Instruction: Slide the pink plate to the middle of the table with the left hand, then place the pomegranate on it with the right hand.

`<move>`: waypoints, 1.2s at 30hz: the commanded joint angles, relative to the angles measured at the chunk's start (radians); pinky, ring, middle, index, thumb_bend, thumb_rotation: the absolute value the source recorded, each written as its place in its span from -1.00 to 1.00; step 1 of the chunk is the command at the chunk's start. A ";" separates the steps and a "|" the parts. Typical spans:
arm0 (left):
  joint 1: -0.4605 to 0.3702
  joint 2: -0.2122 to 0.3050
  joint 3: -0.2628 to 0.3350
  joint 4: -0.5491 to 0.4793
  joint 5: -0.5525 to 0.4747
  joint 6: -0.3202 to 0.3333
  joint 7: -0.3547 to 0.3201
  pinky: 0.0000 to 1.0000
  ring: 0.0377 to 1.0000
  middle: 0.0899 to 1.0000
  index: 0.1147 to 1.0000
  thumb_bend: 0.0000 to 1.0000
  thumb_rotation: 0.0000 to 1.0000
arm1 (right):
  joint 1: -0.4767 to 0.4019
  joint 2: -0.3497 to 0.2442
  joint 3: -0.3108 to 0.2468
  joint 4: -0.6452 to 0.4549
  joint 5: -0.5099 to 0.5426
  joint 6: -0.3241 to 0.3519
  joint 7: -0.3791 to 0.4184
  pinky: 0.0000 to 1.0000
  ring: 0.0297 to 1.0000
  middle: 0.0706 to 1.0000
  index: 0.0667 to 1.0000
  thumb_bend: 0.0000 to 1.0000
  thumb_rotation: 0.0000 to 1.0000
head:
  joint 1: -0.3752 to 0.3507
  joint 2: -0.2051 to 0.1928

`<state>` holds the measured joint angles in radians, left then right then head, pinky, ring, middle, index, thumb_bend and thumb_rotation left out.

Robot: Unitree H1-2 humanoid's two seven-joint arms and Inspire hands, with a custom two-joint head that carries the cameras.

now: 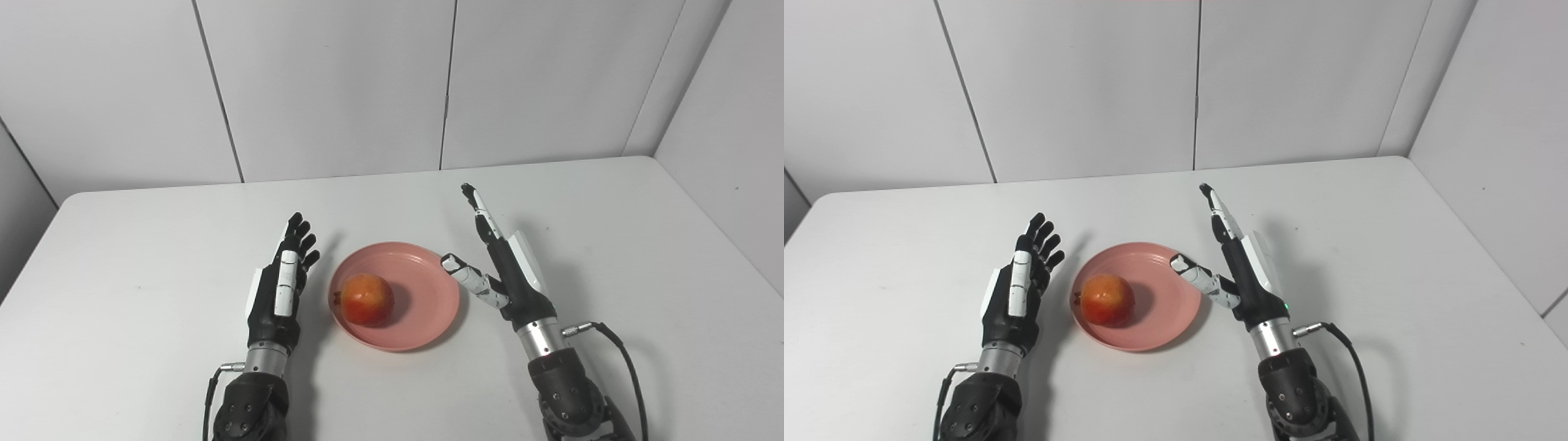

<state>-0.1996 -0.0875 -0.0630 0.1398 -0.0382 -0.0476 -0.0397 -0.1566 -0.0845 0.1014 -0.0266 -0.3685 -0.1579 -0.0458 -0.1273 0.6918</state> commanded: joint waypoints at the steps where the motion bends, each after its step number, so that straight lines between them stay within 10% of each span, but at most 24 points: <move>1: -0.019 0.006 -0.016 -0.026 0.048 -0.038 0.012 0.87 0.93 0.95 0.88 0.45 0.99 | -0.019 0.008 -0.013 -0.029 0.034 0.006 -0.001 1.00 1.00 1.00 1.00 0.40 1.00 | 0.010 -0.004; 36: 0.011 0.071 -0.007 -0.084 0.016 -0.012 -0.047 1.00 1.00 1.00 1.00 0.31 1.00 | 0.021 0.063 -0.069 -0.008 0.449 0.183 0.114 1.00 1.00 1.00 1.00 0.28 0.82 | 0.057 -0.036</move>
<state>-0.1659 -0.0141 -0.0734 0.0896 -0.0163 -0.0540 -0.0846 -0.1112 -0.0266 0.0373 0.0106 0.0719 0.0225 0.0643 -0.0721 0.6565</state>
